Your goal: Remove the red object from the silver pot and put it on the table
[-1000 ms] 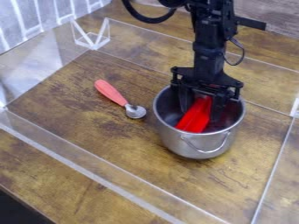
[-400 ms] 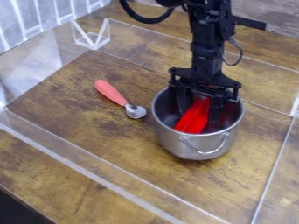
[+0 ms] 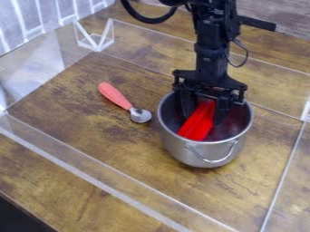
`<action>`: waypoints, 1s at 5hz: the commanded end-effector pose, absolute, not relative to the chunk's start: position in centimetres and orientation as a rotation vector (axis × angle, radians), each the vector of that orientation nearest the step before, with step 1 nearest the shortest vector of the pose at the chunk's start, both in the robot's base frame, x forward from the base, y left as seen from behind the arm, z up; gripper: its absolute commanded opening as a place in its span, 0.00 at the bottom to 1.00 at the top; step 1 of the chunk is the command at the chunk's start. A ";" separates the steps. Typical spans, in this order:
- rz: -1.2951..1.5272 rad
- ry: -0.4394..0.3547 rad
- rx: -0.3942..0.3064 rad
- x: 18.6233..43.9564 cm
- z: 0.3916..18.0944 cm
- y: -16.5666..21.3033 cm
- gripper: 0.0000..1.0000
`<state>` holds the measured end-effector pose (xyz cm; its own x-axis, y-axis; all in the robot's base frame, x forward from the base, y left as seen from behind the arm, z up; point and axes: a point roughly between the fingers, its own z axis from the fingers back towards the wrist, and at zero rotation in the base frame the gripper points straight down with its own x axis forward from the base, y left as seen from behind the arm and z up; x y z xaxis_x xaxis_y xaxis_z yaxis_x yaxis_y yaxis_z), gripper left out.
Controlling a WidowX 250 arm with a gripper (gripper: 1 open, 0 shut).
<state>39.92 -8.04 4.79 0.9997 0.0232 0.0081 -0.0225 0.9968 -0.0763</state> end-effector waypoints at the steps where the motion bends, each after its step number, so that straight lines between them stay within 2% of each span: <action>1: 0.032 -0.109 -0.094 40.5 9.1 -7.3 0.00; 5: 0.029 -0.119 -0.094 40.3 9.9 -6.8 0.00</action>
<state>39.58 -7.60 5.09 0.9998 0.0174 -0.0002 -0.0174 0.9968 -0.0776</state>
